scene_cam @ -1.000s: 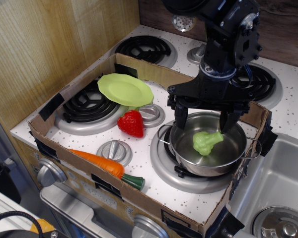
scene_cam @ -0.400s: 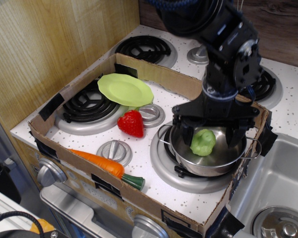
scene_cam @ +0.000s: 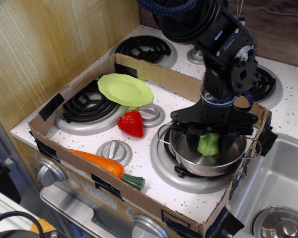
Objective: Take broccoli out of pan
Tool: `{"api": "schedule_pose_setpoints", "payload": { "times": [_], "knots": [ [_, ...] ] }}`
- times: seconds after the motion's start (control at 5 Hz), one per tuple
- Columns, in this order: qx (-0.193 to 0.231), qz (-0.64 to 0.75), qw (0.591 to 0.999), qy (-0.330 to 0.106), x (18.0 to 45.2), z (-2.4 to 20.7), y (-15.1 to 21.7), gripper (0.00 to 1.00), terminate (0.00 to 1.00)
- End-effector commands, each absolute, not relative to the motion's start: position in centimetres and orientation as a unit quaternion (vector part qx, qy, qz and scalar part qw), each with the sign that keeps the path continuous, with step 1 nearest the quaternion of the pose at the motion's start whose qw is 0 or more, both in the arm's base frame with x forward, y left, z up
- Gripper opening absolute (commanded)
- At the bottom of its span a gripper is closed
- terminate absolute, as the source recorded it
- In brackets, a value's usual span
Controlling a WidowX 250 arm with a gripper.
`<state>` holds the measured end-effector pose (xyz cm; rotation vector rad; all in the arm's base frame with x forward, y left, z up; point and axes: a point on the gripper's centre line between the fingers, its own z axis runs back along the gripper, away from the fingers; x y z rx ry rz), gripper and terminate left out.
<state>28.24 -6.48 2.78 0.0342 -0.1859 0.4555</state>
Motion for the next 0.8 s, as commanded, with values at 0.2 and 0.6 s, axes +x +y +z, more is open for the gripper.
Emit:
{"api": "schedule_pose_setpoints", "payload": {
  "times": [0.2, 0.6],
  "knots": [
    [0.039, 0.227, 0.968, -0.097, 29.7, 9.3, -4.6, 0.00, 0.00],
    [0.031, 0.195, 0.978, -0.065, 31.2, 14.2, 0.2, 0.00, 0.00]
  ]
}}
